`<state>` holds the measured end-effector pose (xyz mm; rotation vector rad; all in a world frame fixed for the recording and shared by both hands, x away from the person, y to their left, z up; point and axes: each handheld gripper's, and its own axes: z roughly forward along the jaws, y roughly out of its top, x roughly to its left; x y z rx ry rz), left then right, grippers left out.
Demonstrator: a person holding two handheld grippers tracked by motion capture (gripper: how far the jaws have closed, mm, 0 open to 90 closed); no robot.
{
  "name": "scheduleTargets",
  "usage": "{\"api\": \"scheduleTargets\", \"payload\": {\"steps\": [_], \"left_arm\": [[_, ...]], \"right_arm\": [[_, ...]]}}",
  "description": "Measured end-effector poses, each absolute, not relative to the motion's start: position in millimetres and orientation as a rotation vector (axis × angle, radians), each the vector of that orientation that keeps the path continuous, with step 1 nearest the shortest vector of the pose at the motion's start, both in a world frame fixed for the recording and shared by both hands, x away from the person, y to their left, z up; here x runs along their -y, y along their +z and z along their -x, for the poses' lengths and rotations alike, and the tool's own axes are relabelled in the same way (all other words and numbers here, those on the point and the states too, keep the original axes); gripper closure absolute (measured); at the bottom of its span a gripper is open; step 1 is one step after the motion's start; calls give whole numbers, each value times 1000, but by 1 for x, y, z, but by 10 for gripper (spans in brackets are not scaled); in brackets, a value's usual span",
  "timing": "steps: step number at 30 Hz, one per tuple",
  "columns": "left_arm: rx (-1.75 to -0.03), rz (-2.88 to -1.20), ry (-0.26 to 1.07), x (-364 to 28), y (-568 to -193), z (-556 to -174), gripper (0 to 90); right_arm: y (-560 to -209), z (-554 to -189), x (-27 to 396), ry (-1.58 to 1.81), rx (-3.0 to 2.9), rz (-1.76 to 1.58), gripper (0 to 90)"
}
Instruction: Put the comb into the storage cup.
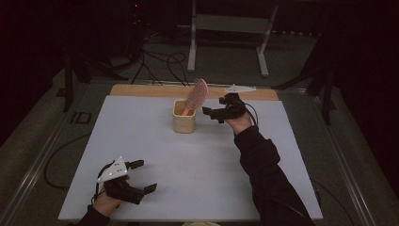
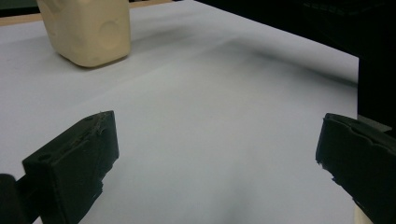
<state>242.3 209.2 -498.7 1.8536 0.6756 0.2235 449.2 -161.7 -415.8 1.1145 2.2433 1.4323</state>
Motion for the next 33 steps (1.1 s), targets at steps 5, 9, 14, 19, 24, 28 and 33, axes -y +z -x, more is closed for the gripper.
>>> {"api": "scheduleTargets", "payload": {"steps": [5, 9, 14, 19, 24, 28, 33], "left_arm": [[-677, -1856, 224, -209, -499, -243, 3], [-678, -1856, 226, -209, -499, -242, 3], [-676, -1859, 226, -209, -499, -242, 3], [-679, -1858, 227, -210, -499, -243, 3], [-677, -1861, 230, -209, -499, -243, 3], [-678, -1862, 230, -209, -499, -242, 3], [-677, -1864, 230, -209, -499, -242, 3]], "right_arm": [[-422, -442, 171, 1453, -2254, -1092, 84], [-426, -435, 178, 1462, -2256, -1089, 84], [-429, -428, 184, 1461, -2253, -1091, 84], [-434, -416, 195, 1491, -2244, -1076, 84], [-443, -403, 200, 1485, -2257, -1059, 84], [-450, -394, 203, 1472, -2264, -1043, 84], [-460, -383, 208, 1454, -2298, -1027, 84]]}}
